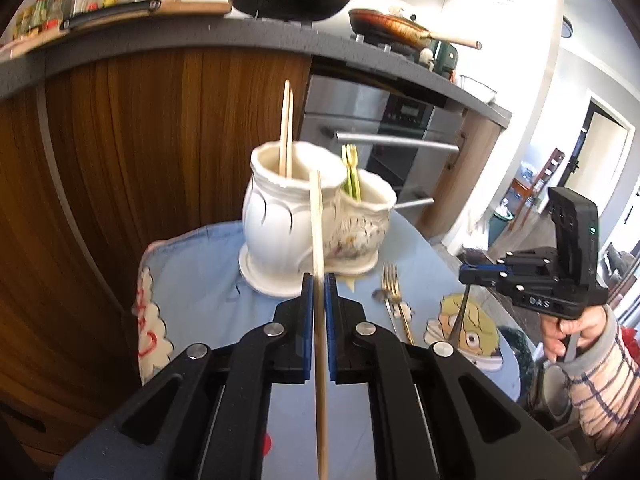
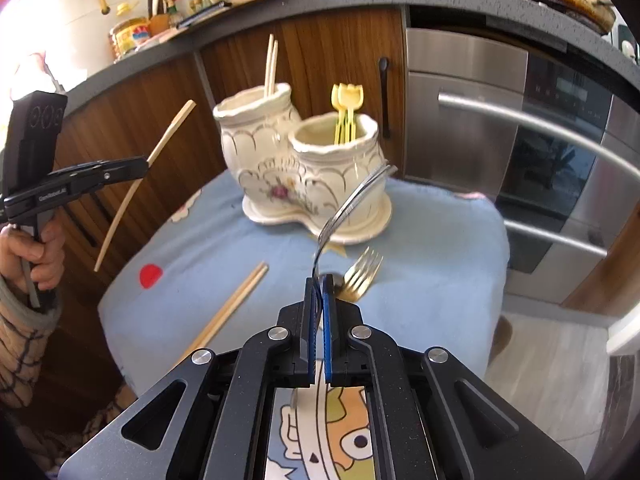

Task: Organize utensils
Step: 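Carry the chopstick with the left tool while the right tool carries the fork toward the pot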

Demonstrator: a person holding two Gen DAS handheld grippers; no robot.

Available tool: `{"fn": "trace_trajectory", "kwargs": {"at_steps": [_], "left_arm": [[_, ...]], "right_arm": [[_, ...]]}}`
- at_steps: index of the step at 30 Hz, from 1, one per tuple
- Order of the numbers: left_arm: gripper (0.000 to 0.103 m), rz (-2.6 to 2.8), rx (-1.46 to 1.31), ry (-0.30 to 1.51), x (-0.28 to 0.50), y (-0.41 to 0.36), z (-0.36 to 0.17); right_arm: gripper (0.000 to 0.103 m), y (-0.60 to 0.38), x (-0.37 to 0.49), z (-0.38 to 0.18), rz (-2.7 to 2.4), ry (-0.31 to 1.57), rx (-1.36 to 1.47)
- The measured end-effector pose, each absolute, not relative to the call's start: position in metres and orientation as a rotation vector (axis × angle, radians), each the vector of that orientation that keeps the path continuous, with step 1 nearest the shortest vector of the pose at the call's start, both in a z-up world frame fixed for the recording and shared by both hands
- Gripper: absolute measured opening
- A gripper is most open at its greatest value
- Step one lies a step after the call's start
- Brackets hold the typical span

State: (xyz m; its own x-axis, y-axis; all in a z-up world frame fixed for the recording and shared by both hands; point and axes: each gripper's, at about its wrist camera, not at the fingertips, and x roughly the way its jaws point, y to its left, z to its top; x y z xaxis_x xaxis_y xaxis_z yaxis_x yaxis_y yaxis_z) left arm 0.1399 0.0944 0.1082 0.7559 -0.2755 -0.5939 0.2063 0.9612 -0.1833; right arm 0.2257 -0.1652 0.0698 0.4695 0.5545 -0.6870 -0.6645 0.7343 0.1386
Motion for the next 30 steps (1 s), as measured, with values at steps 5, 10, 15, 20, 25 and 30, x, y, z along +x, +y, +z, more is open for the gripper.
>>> {"fn": "trace_trajectory", "kwargs": {"at_steps": [5,10,15,20,25,30], "left_arm": [[0.005,-0.271,-0.117,0.61,0.154,0.089,0.125],[0.005,-0.264,-0.117,0.554,0.167,0.085,0.147],[0.005,-0.245,-0.127,0.519,0.185,0.084,0.159],[0.005,-0.227,-0.121,0.494,0.203,0.08,0.164],[0.005,-0.207,-0.117,0.471,0.213,0.076,0.166],[0.005,-0.154,-0.074,0.43,0.217,0.074,0.167]], "right_arm": [[0.004,-0.168,0.23,0.087,0.749,0.737,-0.134],[0.004,-0.168,0.233,0.111,0.751,0.674,-0.129],[0.004,-0.165,0.238,0.133,0.753,0.623,-0.129],[0.004,-0.157,0.245,0.15,0.763,0.588,-0.137],[0.004,-0.15,0.248,0.157,0.776,0.567,-0.139],[0.004,-0.148,0.251,0.157,0.778,0.558,-0.123]]}}
